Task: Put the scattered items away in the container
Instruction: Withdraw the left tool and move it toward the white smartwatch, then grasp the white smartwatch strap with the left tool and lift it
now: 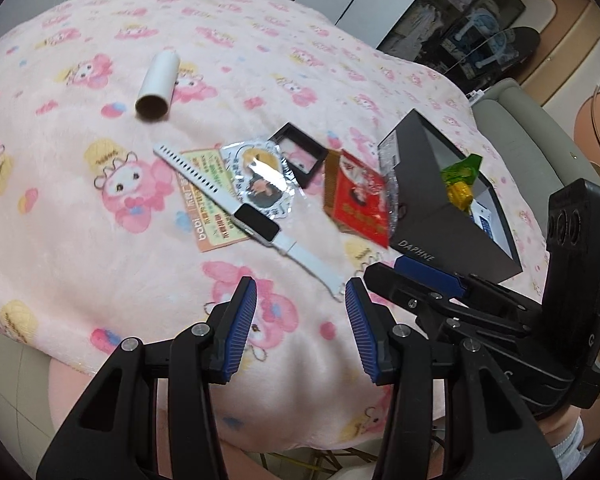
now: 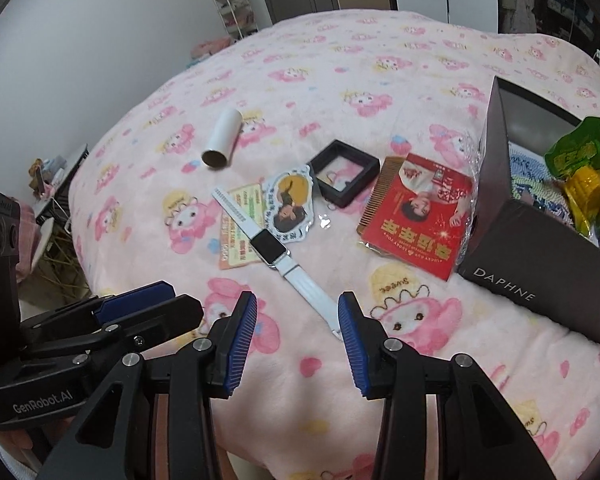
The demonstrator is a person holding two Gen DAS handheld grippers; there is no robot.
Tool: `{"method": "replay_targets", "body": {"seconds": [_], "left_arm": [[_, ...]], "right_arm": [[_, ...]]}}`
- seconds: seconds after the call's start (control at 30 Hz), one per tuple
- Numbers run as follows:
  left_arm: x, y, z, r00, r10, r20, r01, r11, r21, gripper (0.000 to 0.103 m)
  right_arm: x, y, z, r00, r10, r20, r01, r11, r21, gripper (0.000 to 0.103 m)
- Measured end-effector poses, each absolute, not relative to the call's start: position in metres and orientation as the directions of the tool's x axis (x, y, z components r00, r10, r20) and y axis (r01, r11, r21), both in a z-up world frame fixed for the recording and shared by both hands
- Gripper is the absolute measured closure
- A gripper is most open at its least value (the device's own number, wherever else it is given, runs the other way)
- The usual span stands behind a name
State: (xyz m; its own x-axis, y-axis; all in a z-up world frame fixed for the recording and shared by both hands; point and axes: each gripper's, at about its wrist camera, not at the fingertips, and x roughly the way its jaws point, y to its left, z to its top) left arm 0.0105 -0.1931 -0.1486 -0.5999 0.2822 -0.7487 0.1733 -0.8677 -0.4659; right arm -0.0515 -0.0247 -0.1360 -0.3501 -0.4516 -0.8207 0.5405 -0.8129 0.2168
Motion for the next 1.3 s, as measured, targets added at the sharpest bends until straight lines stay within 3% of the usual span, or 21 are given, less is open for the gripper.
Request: {"method": "replay_targets", "body": {"seconds": [0.6, 0.93, 0.97, 1.03, 1.1, 1.3], "left_arm": [[-0.038, -0.211, -0.205, -0.574, 0.306, -0.759, 0.27, -0.805, -0.528, 0.056], [-0.06, -0.209, -0.22, -0.582, 0.346, -0.736, 0.255, -0.782, -0.569, 0.058], [-0.06, -0.208, -0.221, -0.583, 0.345, -0.736, 0.25, -0.785, -0.567, 0.059], [-0.06, -0.206, -0.222, -0.576, 0.344, -0.741, 0.242, -0.794, -0.557, 0.076], [-0.06, -0.201, -0.222, -0.564, 0.354, -0.746, 0.227, -0.803, -0.552, 0.083], [-0.055, -0.178, -0.209, -0.555, 0.395, -0.732, 0.147, -0.819, -0.554, 0.085]], "right_arm": [[-0.089, -0.053, -0.198, -0.276, -0.362, -0.89, 0.528, -0.831, 0.175, 0.065], [-0.101, -0.067, -0.221, -0.238, -0.381, -0.893, 0.556, -0.808, 0.197, 0.064], [-0.101, -0.066, -0.222, -0.238, -0.387, -0.891, 0.555, -0.807, 0.202, 0.064], [-0.1, -0.064, -0.221, -0.242, -0.4, -0.884, 0.556, -0.804, 0.211, 0.068], [-0.098, -0.062, -0.217, -0.252, -0.408, -0.878, 0.563, -0.8, 0.21, 0.072], [-0.091, -0.038, -0.202, -0.242, -0.457, -0.856, 0.549, -0.792, 0.267, 0.088]]}}
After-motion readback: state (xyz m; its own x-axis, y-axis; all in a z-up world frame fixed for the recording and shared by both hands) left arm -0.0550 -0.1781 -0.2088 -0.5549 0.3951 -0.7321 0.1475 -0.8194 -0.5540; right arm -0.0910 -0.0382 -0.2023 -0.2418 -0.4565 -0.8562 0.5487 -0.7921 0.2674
